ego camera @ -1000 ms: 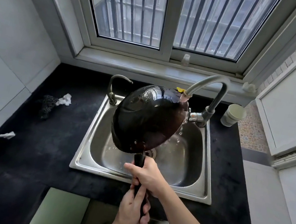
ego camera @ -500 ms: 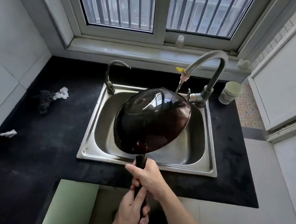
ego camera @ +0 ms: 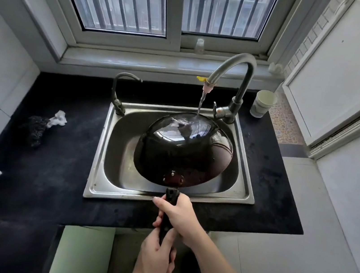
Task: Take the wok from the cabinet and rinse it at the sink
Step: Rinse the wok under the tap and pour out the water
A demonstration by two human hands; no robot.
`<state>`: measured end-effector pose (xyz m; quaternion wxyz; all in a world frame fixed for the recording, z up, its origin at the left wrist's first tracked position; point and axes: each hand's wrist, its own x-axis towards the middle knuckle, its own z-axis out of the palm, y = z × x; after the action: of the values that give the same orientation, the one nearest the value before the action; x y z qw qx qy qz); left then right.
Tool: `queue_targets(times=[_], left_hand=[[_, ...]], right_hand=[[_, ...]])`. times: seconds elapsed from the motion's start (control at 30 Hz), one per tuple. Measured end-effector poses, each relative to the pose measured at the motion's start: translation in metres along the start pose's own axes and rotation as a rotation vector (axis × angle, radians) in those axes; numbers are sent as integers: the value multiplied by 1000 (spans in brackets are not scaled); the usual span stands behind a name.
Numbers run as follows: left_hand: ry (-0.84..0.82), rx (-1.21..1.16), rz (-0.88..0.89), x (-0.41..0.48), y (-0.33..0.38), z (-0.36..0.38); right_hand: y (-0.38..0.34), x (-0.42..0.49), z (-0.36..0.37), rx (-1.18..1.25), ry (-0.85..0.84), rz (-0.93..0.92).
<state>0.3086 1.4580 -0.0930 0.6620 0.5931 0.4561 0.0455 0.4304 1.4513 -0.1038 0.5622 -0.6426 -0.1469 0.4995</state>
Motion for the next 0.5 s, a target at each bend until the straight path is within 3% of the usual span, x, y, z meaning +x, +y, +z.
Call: queue_targets(times=[0.23,0.37,0.5], left_hand=[[61,131,88,4,0,-2],[96,169,109,9,1,-2],[72,105,16,16,1,1]], right_hand=[[5,15,18,120,290,166],[-4,15,18,248,230,149],[-3,14,15,308,166,111]])
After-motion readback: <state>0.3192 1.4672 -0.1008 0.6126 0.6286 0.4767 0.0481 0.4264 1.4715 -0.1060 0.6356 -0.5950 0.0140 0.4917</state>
